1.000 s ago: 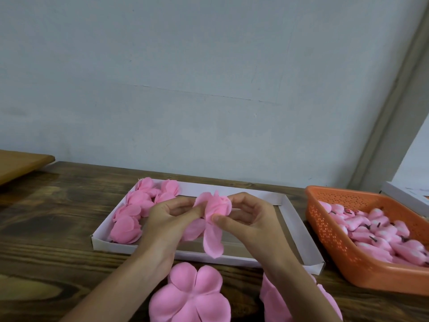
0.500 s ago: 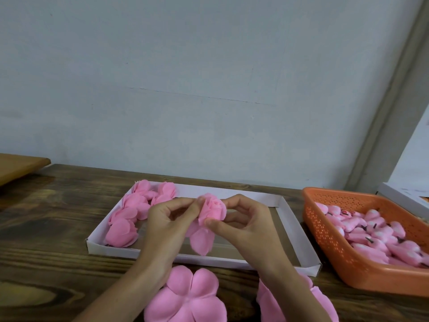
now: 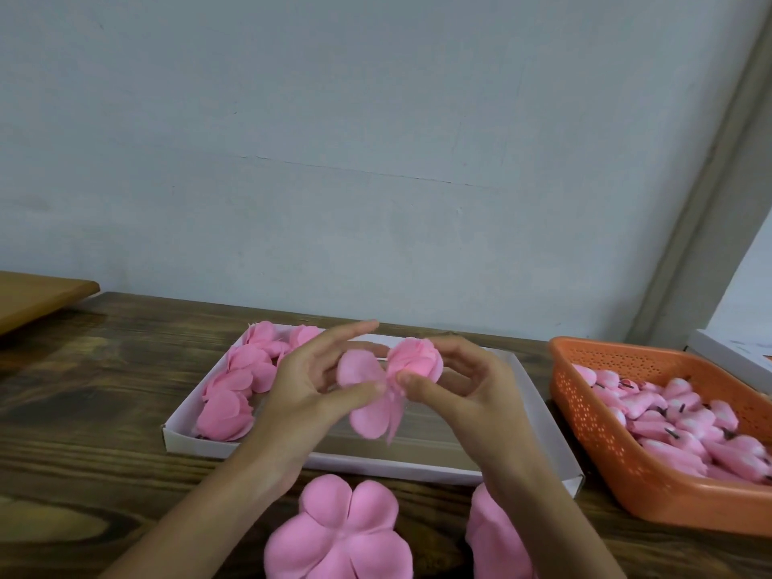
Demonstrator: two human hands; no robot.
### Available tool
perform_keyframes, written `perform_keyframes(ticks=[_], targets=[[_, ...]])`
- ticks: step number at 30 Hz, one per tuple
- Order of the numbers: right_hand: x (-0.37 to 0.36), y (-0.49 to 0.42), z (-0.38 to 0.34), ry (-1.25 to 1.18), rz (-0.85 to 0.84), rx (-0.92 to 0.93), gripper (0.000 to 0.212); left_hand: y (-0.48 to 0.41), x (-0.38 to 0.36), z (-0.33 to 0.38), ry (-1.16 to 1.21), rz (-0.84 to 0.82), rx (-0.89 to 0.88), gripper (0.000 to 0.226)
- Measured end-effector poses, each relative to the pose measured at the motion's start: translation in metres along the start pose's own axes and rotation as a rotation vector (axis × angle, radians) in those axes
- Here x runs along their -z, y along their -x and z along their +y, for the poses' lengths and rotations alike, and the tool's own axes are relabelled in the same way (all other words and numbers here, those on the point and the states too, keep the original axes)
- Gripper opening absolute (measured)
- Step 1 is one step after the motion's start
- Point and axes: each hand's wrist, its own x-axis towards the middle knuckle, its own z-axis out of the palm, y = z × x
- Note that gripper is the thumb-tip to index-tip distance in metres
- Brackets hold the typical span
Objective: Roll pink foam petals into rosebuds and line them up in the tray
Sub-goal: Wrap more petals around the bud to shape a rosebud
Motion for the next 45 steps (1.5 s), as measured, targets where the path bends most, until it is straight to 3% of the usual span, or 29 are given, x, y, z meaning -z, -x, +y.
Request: perform_keyframes(ticks=[5, 10, 17, 23, 26, 30, 33, 37, 40, 42, 45], targets=[[0.006, -0.002, 0.005, -0.005, -0.004, -0.023, 0.023, -0.003, -0.003, -0.013, 0.179, 0.206, 0.158, 0.044], [0.003, -0.001, 0.006, -0.012, -0.097, -0.015, 0.021, 0.000, -0.007, -0.019, 0.251, 0.376, 0.167, 0.045], [-0.004, 0.005, 0.000, 0.038, -0.210, -0.008, 0.022, 0.010, -0.015, -0.014, -0.011, 0.384, 0.025, 0.018], [-0.005, 0.005, -0.007, 0.084, -0.176, -0.013, 0.021, 0.011, -0.019, -0.005, -0.066, 0.295, -0.152, 0.022], [-0.006, 0.006, -0.008, 0.086, -0.158, 0.006, 0.020, 0.008, -0.017, -0.003, -0.143, 0.271, -0.264, 0.014], [-0.008, 0.006, -0.008, 0.061, -0.122, 0.011, 0.032, 0.009, -0.016, -0.001, -0.250, 0.217, -0.362, 0.016], [-0.005, 0.005, -0.007, 0.083, -0.110, 0.032, 0.039, 0.012, -0.018, 0.004, -0.187, 0.198, -0.308, 0.023], [0.001, 0.001, -0.004, 0.086, -0.071, 0.045, 0.018, 0.009, -0.013, 0.008, -0.046, 0.090, -0.214, 0.035], [0.007, -0.001, -0.001, 0.075, -0.022, 0.030, 0.014, 0.004, -0.005, 0.005, -0.111, 0.031, -0.068, 0.050], [0.010, -0.003, 0.002, 0.053, 0.025, 0.009, 0.012, 0.001, 0.000, 0.000, -0.148, 0.016, 0.070, 0.043], [0.014, -0.005, 0.006, -0.027, 0.075, -0.040, 0.013, -0.001, 0.003, -0.010, -0.023, 0.024, 0.184, 0.034]])
